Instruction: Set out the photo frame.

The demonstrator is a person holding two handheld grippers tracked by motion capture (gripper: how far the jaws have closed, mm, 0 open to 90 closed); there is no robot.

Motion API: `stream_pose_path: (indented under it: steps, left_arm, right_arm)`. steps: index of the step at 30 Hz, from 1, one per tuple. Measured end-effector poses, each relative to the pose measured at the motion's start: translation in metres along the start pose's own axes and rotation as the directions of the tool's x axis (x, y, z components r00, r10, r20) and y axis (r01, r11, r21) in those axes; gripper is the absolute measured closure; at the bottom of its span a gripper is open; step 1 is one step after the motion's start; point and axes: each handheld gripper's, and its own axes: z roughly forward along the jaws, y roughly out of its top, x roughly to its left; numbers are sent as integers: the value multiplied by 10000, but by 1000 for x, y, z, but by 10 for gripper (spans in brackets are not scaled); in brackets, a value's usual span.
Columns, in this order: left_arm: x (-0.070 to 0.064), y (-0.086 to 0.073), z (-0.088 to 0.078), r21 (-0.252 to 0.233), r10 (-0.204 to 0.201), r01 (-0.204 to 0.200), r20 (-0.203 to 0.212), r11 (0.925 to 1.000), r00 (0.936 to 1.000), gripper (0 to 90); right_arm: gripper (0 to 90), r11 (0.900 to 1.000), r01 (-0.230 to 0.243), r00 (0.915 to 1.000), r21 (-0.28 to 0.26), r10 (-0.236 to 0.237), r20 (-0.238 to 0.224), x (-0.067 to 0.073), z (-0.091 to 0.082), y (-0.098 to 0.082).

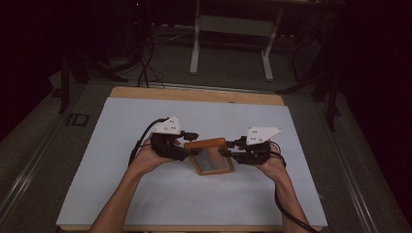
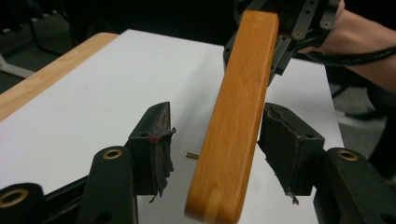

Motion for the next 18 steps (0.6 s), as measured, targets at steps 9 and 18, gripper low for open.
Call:
stream_pose_path:
  steps: [9, 18]
  left_arm:
    - [-5, -29, 13, -453, -760, 748, -266, 9962, 9968, 469]
    - [-7, -35, 24, -612, -944, 933, -145, 9937, 9954, 577]
  right_arm:
    - [683, 9998, -156, 9997, -128, 158, 159, 2, -2, -4]
    - [682, 9980, -412, 9983, -487, 432, 399, 5, -7, -14]
